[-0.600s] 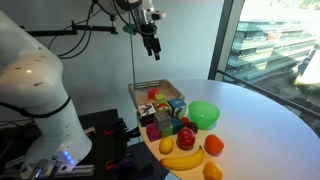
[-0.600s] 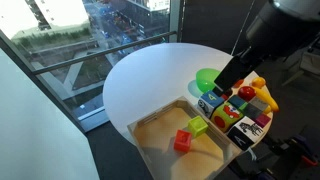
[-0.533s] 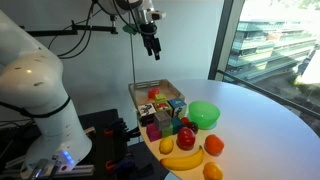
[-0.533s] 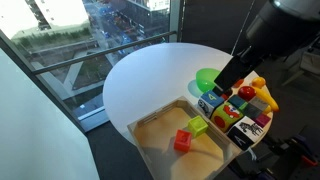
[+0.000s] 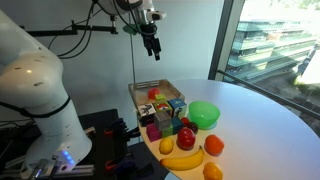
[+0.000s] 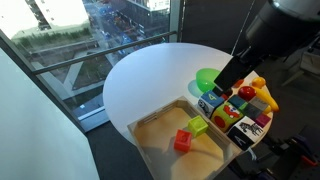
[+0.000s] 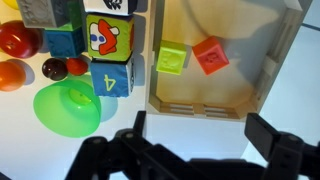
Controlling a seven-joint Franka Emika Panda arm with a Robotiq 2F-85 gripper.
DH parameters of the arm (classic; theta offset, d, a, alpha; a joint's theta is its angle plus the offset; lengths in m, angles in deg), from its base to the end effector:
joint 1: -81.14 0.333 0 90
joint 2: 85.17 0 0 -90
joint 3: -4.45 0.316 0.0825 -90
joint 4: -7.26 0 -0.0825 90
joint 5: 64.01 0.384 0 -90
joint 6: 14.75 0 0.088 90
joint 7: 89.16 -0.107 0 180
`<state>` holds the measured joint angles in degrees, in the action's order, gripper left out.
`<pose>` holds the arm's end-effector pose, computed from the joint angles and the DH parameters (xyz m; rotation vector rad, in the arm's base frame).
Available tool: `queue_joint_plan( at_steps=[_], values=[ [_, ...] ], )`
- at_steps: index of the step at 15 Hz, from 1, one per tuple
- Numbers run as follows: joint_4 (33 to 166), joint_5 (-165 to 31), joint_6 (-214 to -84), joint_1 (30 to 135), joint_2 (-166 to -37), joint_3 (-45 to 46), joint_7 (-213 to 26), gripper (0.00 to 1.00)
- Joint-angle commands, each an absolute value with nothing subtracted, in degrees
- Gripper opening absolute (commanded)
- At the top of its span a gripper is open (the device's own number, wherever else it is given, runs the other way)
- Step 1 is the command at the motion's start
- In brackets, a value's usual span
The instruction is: Put the grey block on the wooden tray
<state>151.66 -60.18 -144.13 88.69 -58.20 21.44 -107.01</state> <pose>0.3799 0.1790 0.4532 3.1181 0.0957 0.3248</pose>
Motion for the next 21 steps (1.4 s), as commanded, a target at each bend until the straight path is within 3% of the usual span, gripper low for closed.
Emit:
queue_joint_plan(
  at_steps=[1, 21],
  values=[
    [151.06, -59.9, -143.21, 89.19, -58.23, 19.32, -106.27, 1.0],
    [151.97, -60.5, -131.26, 83.38, -55.9, 5.01, -92.94, 1.0]
  ],
)
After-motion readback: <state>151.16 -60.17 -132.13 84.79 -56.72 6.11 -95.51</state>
